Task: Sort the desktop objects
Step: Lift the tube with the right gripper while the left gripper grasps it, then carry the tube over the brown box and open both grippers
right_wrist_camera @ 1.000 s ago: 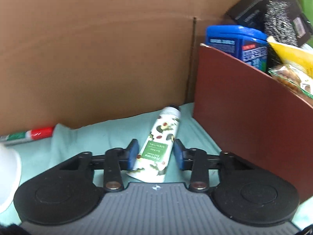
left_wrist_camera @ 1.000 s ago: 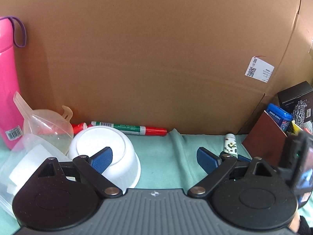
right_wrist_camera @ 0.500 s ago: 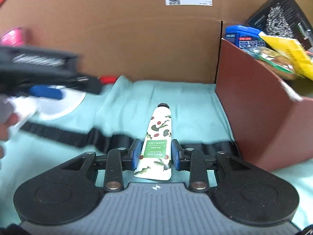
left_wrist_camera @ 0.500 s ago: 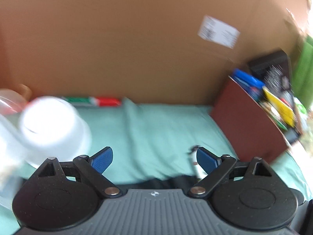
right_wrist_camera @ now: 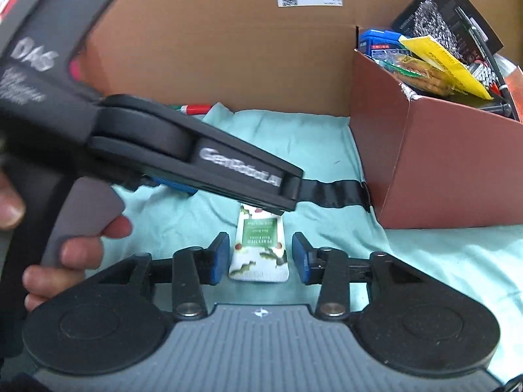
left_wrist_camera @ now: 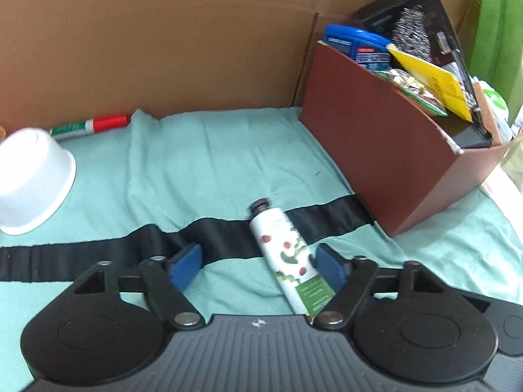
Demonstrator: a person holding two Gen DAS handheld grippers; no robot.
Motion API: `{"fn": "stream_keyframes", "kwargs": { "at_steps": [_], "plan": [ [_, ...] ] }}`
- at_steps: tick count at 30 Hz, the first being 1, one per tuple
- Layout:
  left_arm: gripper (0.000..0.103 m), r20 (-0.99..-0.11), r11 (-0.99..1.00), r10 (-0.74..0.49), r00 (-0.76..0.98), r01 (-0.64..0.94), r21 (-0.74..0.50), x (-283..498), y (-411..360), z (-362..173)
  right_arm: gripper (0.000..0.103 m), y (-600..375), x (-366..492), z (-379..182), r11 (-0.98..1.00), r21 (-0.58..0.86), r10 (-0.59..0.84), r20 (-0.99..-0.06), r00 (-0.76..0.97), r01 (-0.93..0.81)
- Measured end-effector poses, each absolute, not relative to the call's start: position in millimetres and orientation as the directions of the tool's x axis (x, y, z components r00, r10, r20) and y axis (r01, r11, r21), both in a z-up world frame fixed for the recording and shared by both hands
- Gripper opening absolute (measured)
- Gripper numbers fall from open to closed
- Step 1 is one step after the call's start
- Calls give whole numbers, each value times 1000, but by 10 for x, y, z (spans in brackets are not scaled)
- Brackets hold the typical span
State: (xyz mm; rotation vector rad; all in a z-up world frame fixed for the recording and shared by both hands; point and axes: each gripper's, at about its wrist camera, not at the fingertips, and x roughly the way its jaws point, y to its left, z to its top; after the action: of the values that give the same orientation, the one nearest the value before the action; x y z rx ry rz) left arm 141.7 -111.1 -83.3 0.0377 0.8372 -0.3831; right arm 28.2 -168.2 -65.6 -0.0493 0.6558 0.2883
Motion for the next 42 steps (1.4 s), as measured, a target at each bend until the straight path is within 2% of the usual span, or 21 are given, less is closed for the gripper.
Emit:
{"fn": "stream_keyframes", "kwargs": {
  "at_steps": [1,2,3,4,5,6,12,13,14,16,19,22,24,25,30,33,36,42],
  "plan": [
    [67,-729,935,-306,613,338,-108,1391,-1134,-818,35,-1690,254,-653,957,47,256,-604,755,-287],
    [56,-725,937,-300,619,335,-101,1375,-1132,-780,35,-1715,231,-647,954,59,268,-601,753,-293],
    [51,-720,936,-299,626,338,-95,1343,-1133,-748,34,-1743,208,-636,951,75,283,-600,748,-299],
    [22,-716,928,-324,619,357,-111,1316,-1147,-722,34,-1767,179,-625,948,90,297,-598,744,-305],
    [13,-719,925,-332,610,361,-121,1282,-1164,-695,34,-1787,150,-616,945,101,307,-597,741,-310],
    [12,-721,927,-324,613,359,-111,1237,-1194,-674,34,-1810,107,-601,949,100,298,-594,747,-298],
    [12,-719,924,-319,618,373,-90,999,-1341,-648,34,-1978,-143,-516,947,125,313,-570,760,-297],
    [26,-723,930,-302,622,357,-82,978,-1358,-651,34,-2000,-183,-511,946,127,314,-571,759,-297],
    [56,-728,938,-278,626,340,-66,970,-1375,-660,34,-1992,-139,-596,947,125,313,-575,756,-297],
    [77,-734,959,-218,643,282,-38,986,-1386,-707,34,-2142,-153,-609,944,130,320,-577,751,-302],
    [75,-762,952,-263,592,289,-104,1066,-1409,-769,34,-2330,208,-911,941,126,328,-573,751,-315],
    [72,-770,942,-265,581,327,-77,1065,-1560,-798,34,-2284,195,-921,933,100,338,-567,751,-345],
    [58,-764,938,-258,591,342,-52,1049,-1629,-809,34,-2258,209,-954,930,76,337,-569,750,-360],
    [45,-762,940,-234,604,342,-18,1038,-1655,-806,34,-2254,206,-959,928,78,342,-570,747,-365],
    [43,-761,943,-279,586,319,-100,1024,-1523,-750,34,-2335,185,-939,929,112,353,-560,749,-354],
    [42,-741,942,-286,608,319,-102,949,-1536,-616,34,-2343,88,-868,927,106,357,-539,763,-359],
    [39,-694,935,-313,648,339,-105,894,-1595,-348,34,-2385,-22,-711,932,93,348,-502,792,-351],
    [37,-567,903,-397,722,419,-100,875,-1945,332,34,-2680,-104,-294,955,58,293,-357,887,-292]
  ]
}}
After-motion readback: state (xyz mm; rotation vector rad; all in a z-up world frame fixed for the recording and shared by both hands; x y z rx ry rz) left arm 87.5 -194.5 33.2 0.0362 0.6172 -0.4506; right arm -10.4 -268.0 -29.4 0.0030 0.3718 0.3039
